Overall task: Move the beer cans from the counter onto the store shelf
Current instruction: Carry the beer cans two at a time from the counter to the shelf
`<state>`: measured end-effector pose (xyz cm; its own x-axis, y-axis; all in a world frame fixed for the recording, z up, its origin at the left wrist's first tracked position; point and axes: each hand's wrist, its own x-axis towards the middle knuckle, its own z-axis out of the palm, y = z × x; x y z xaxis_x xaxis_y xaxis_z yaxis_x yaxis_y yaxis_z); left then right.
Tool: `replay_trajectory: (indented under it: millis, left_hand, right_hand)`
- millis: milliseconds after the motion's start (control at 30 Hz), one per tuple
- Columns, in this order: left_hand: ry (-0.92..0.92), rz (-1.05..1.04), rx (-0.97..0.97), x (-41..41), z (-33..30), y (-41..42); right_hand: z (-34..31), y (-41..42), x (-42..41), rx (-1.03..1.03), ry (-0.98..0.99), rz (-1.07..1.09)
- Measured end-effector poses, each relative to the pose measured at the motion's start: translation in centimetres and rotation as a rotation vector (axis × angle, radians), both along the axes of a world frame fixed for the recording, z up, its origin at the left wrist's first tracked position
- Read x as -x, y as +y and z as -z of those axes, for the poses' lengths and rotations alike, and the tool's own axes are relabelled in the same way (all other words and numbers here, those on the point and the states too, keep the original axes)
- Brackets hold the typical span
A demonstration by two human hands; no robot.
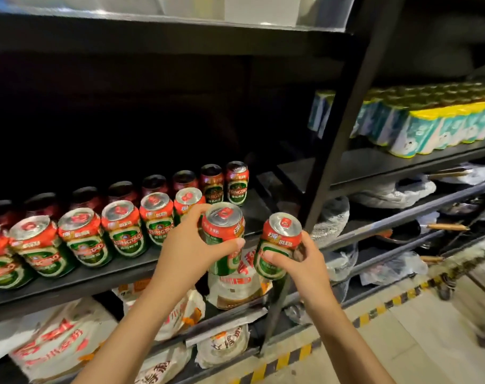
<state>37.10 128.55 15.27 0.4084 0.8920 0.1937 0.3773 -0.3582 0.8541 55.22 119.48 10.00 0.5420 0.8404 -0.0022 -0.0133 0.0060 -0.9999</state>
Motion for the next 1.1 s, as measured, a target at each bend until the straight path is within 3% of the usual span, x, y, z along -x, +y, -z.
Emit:
replay_trajectory:
  millis: [300, 633, 1100]
  left_hand:
    - [0.246, 0.05, -0.202, -6.2, -2.3, 7.5]
    - [0.591, 0.007, -0.164, -7.6, -1.4, 14.1]
    - [0.716, 0.104, -0.21, -5.8, 0.7, 15.4]
  right_hand:
    - [-0.5, 7.2, -4.9, 0.0, 0.0, -0.072]
    - [1.0, 12.8, -6.5, 0.05, -0.044, -0.179]
    - [2.7, 15.4, -6.3, 0.039, -0.101, -0.313]
